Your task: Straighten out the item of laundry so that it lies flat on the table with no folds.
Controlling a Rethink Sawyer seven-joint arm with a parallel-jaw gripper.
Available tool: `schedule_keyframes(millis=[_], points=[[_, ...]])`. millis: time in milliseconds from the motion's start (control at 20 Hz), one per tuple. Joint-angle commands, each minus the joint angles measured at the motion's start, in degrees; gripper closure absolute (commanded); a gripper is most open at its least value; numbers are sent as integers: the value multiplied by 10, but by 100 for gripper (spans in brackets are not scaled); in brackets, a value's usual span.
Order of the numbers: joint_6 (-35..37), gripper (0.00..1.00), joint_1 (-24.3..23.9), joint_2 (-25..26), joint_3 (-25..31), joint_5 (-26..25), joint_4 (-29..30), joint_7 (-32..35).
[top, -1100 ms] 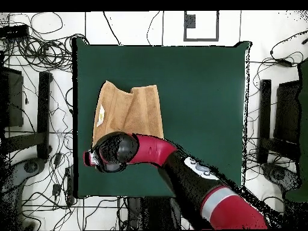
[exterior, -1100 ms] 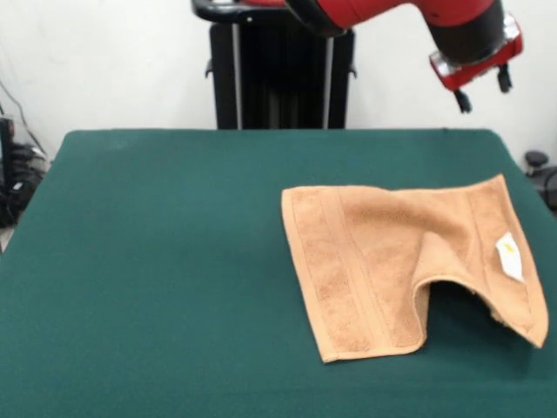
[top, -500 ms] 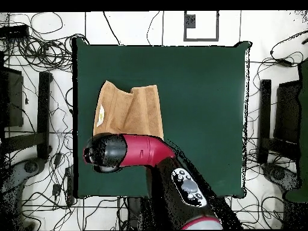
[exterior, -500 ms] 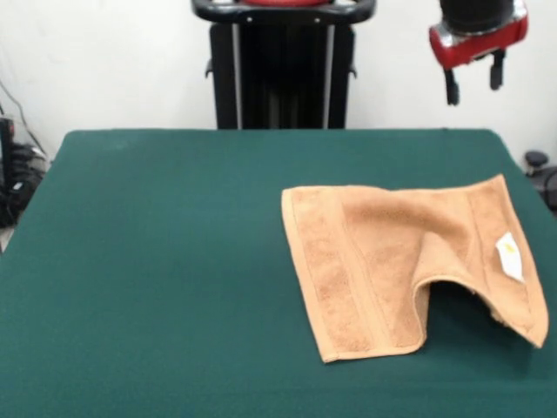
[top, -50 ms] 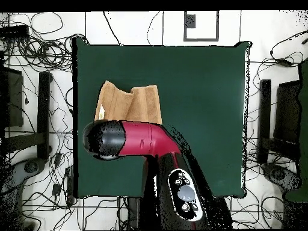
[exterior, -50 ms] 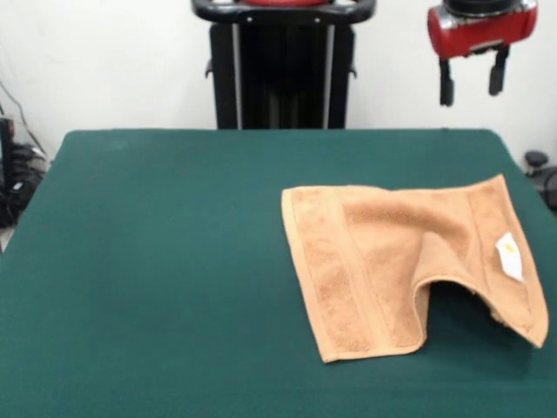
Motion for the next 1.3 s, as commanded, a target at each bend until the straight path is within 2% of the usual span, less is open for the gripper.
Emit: schedule_keyframes(millis=[50,250,550,1300], points=[[78,0,25,38,-56,-3,-115,184],[79,0,13,58,-58,-19,-151,146],[67,0,-19,79,-55,-38,-161,83],[57,0,-27,73,-58,-68,-145,73]])
